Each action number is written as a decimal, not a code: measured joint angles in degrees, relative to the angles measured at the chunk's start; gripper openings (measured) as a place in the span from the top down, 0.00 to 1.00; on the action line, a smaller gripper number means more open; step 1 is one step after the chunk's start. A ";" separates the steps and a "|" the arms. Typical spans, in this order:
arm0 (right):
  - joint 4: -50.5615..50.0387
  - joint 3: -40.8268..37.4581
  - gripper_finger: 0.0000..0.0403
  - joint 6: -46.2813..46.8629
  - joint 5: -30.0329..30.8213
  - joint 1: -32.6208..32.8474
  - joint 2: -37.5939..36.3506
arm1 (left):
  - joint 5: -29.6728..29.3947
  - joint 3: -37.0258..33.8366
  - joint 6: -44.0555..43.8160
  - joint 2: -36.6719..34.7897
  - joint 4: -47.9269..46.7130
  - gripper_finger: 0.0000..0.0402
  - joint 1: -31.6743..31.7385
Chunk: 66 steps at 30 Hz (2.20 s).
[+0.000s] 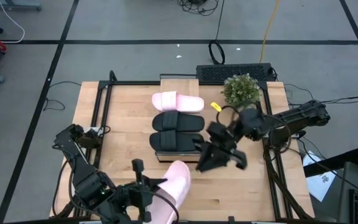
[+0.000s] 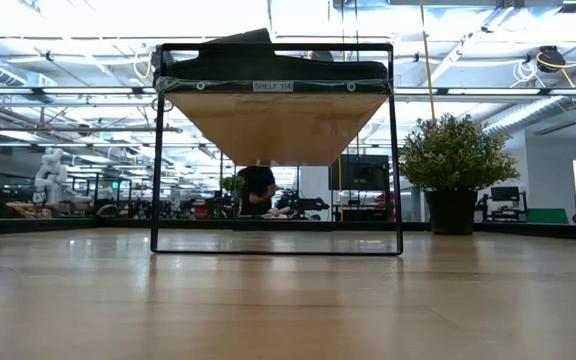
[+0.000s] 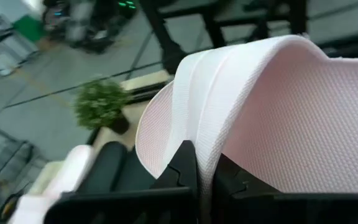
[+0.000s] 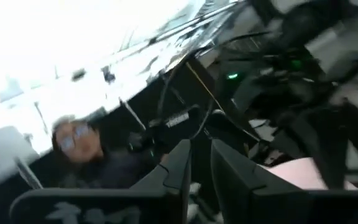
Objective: Pick and place slides into the shelf
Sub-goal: Put the pink slide on the shelf
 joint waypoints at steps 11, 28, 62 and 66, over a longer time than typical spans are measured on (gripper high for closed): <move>-12.75 -0.11 0.97 -39.37 20.36 7.77 -2.87 | -11.04 0.07 -7.78 -3.48 -1.95 1.00 2.36; -15.16 -0.22 1.00 -59.88 41.29 9.18 -7.26 | -9.19 0.15 -24.94 -5.43 -23.55 1.00 19.69; -1.38 -0.22 1.00 -27.64 31.08 -21.72 -9.08 | -30.72 0.66 29.83 -9.45 3.47 1.00 42.27; 2.05 -0.22 1.00 -18.38 25.39 -26.85 -5.46 | -30.66 0.66 33.17 -9.45 4.75 1.00 45.24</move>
